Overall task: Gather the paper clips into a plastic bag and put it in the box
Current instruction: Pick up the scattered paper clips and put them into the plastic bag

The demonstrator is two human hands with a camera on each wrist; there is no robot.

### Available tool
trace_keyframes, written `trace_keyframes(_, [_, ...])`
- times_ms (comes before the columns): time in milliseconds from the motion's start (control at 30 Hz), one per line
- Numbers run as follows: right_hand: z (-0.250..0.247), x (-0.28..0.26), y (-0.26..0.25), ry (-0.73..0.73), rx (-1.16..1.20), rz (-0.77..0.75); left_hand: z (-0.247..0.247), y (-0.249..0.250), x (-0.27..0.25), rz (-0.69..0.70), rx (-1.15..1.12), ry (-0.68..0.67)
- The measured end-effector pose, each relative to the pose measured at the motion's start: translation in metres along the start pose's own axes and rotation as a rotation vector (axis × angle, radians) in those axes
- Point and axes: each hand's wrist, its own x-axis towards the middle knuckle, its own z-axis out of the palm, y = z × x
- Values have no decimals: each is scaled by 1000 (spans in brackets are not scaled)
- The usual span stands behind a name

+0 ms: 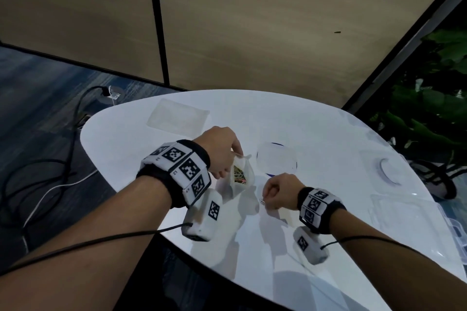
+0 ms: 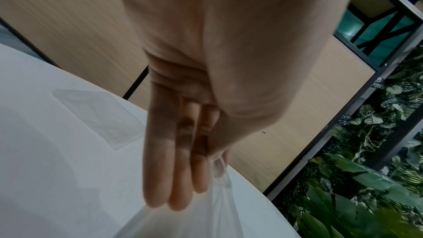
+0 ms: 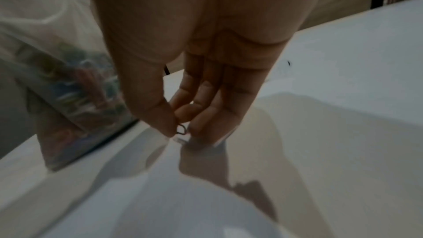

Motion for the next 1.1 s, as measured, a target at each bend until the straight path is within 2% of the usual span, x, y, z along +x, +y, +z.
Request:
trace_keyframes(133, [-37, -14, -28, 71, 437, -84, 4, 4, -1, 36, 19, -17])
trace_keyframes(200, [-53, -27, -48, 31, 626, -149, 8, 9, 0, 49, 38, -24])
trace_keyframes(267, [-57, -38, -63, -26, 616, -199, 11, 13, 0, 60, 62, -39])
trace_keyframes(400, [-41, -41, -68, -27, 383, -198, 13, 16, -1, 79, 102, -46])
trace_keyframes(567, [-43, -37, -62, 56, 468, -182, 10, 14, 0, 100, 87, -39])
trace_keyframes(700, [-40, -30, -43, 25, 242, -239, 6, 12, 4, 117, 64, -68])
trace_keyframes(867, [-19, -24, -37, 73, 423, -239, 6, 9, 9, 129, 105, -78])
trace_keyframes(967, [-16, -22, -43, 35, 550, -211, 9, 8, 13, 189, 268, 10])
trace_keyframes(1100, [-12, -24, -55, -4, 683, -183, 19, 9, 20, 266, 317, 73])
